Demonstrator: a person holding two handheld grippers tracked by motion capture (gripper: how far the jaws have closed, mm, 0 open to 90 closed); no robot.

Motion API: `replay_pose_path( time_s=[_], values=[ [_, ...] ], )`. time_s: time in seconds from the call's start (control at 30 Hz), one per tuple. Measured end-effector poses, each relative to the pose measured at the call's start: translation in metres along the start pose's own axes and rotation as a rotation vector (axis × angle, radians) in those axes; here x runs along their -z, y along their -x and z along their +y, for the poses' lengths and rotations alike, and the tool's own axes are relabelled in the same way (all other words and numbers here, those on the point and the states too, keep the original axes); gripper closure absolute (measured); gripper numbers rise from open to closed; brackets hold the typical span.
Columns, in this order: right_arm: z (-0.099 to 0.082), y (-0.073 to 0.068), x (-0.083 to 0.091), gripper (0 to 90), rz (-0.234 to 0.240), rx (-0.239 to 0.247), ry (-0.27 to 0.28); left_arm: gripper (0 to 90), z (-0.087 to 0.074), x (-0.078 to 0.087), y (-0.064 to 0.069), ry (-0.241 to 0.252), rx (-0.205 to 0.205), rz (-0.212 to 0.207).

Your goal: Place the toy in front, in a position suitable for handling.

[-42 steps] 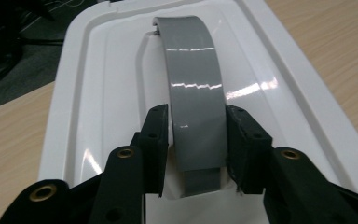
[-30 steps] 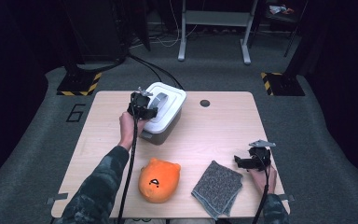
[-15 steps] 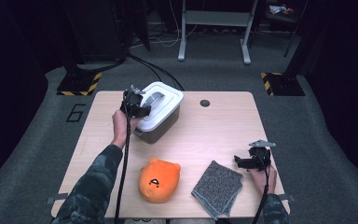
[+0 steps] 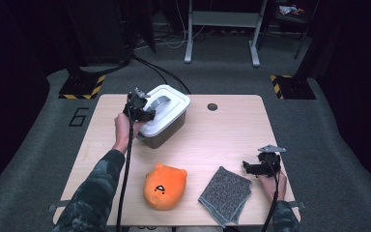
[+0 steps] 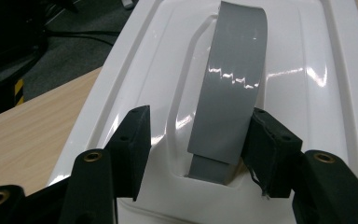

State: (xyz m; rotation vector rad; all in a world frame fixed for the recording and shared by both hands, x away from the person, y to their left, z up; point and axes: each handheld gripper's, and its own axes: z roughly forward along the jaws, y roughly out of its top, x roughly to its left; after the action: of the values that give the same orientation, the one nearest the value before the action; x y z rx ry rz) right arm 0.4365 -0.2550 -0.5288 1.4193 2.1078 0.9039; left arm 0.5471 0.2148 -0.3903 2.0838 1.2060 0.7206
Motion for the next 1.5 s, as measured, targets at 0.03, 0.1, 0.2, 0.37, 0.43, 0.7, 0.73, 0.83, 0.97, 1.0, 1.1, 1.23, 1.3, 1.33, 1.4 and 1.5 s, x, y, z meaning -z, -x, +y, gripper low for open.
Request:
replay_pose_path(
  time_s=[0.03,0.1,0.2,0.37,0.43,0.7,0.73,0.83,0.97,1.0,1.1,1.23,1.3,1.33,1.4,1.5],
  values=[
    [0.0,0.0,0.0,3.6,0.0,0.0,0.0,41.9,-0.001,0.0,-0.001,0.006,0.011,0.001],
    [0.0,0.0,0.0,3.6,0.0,0.0,0.0,38.8,-0.002,0.0,-0.003,0.003,0.027,-0.004],
    [0.0,0.0,0.0,3.6,0.0,0.0,0.0,29.0,-0.005,0.003,-0.007,0.011,0.04,-0.013],
    [0.0,0.0,0.0,3.6,0.0,0.0,0.0,17.4,-0.012,0.011,-0.009,0.032,0.045,-0.048],
    [0.0,0.0,0.0,3.6,0.0,0.0,0.0,15.2,-0.013,0.016,-0.01,0.043,0.058,-0.071],
    [0.0,0.0,0.0,3.7,-0.001,-0.001,0.001,12.4,-0.026,0.056,-0.008,0.113,0.042,-0.12],
    [0.0,0.0,0.0,3.9,0.001,0.0,0.0,11.9,-0.03,0.061,-0.008,0.12,0.04,-0.115],
    [0.0,0.0,0.0,3.9,0.003,0.001,0.0,10.3,-0.043,0.074,-0.009,0.138,0.038,-0.09],
    [0.0,0.0,0.0,4.0,0.003,0.007,0.001,9.4,-0.062,0.087,-0.012,0.148,0.072,-0.033],
    [0.0,0.0,0.0,3.9,0.004,0.003,0.0,9.1,-0.068,0.09,-0.013,0.153,0.087,-0.029],
    [0.0,0.0,0.0,4.0,0.003,0.007,0.001,8.2,-0.089,0.096,-0.015,0.152,0.108,-0.01],
    [0.0,0.0,0.0,3.9,0.004,0.005,0.001,6.7,-0.117,0.092,-0.015,0.115,0.118,-0.001],
    [0.0,0.001,0.0,4.0,0.004,0.008,0.001,6.6,-0.134,0.086,-0.014,0.09,0.126,0.013],
    [0.0,0.0,0.0,3.9,0.004,-0.002,-0.001,6.9,-0.14,0.083,-0.014,0.078,0.13,0.018],
    [0.0,0.0,0.0,3.9,0.004,0.001,-0.001,7.0,-0.16,0.074,-0.013,0.047,0.151,0.028],
    [0.0,0.0,0.0,3.9,0.004,0.0,0.0,6.5,-0.183,0.059,-0.012,0.002,0.172,0.028]
  ],
)
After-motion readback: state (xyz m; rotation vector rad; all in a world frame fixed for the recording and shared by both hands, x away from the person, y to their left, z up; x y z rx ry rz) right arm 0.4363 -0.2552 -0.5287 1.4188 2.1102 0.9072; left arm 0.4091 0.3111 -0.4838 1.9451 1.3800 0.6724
